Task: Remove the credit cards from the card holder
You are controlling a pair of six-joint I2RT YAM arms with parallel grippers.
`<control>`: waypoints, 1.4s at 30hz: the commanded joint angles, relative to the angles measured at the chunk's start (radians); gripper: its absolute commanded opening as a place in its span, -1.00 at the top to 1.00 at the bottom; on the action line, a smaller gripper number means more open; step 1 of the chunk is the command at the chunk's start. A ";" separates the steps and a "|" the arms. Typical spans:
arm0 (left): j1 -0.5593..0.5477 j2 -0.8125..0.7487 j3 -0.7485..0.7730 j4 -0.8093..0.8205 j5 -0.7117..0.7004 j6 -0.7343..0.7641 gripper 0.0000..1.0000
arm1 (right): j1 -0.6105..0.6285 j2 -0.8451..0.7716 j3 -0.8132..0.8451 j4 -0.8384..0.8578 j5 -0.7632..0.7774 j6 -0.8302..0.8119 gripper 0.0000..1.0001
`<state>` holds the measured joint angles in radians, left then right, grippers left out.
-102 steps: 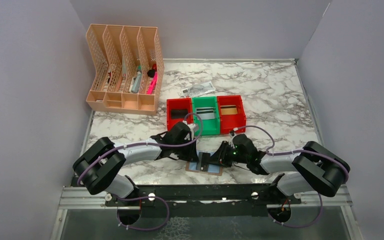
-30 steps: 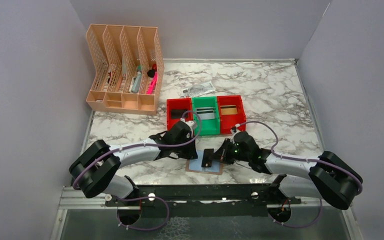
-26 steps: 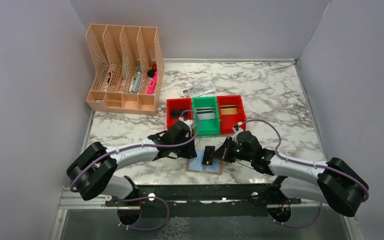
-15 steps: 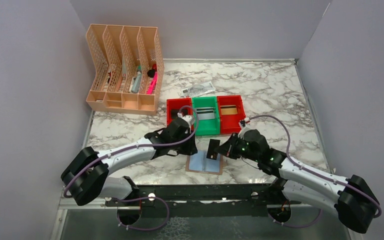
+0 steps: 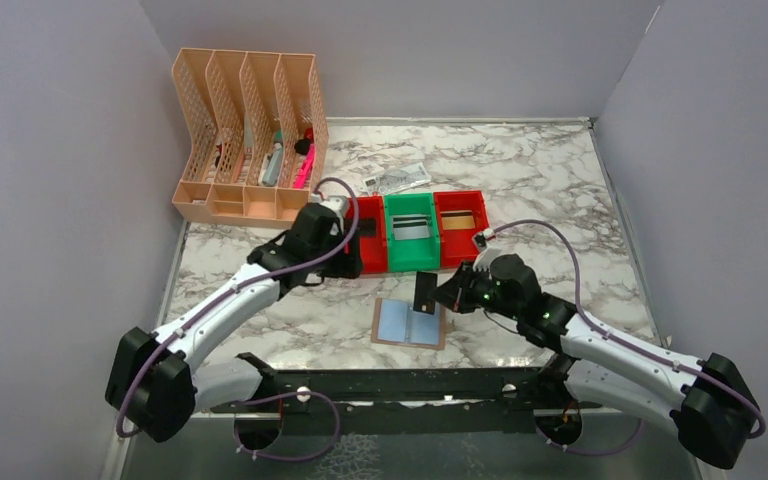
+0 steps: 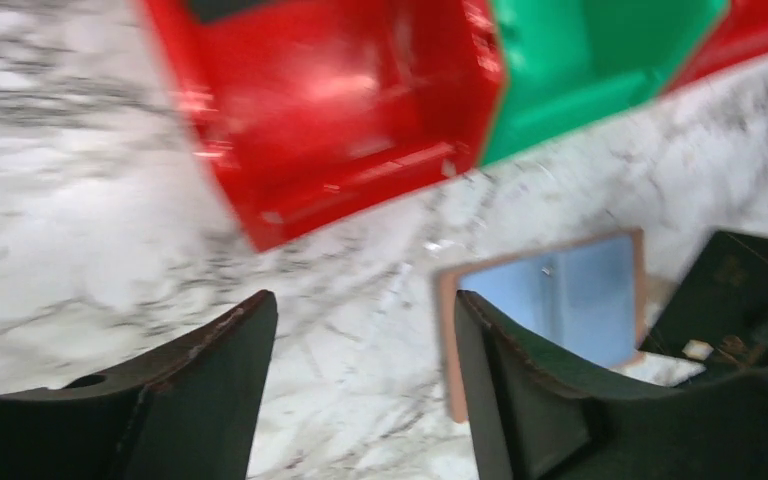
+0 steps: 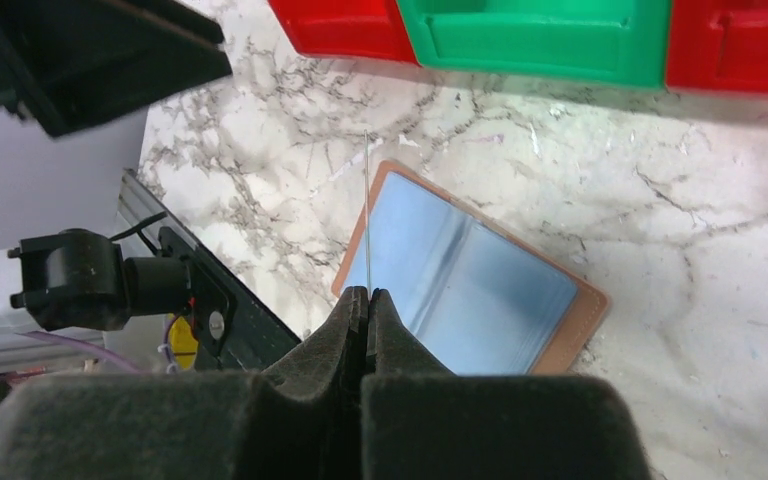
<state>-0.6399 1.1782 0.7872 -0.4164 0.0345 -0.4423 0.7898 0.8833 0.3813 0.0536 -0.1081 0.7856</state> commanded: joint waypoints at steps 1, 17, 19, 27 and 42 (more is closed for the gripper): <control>0.178 -0.082 0.048 -0.094 0.001 0.123 -0.51 | -0.004 0.000 0.064 0.015 -0.034 -0.082 0.99; 0.284 -0.321 -0.076 -0.040 -0.332 0.121 -0.98 | 0.039 0.376 0.487 -0.019 0.034 -0.554 0.98; 0.283 -0.338 -0.080 -0.040 -0.344 0.118 -0.98 | 0.064 0.453 0.576 -0.066 0.077 -0.655 0.97; 0.286 -0.400 -0.081 -0.048 -0.437 0.110 -0.98 | 0.145 0.628 0.676 0.062 0.231 -0.974 0.98; 0.287 -0.438 -0.077 -0.056 -0.493 0.108 -0.98 | 0.202 0.918 0.795 0.161 0.356 -1.359 0.91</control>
<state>-0.3599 0.7654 0.7097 -0.4786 -0.3985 -0.3290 0.9886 1.7393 1.1263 0.1429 0.1886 -0.4675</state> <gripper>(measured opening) 0.987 0.046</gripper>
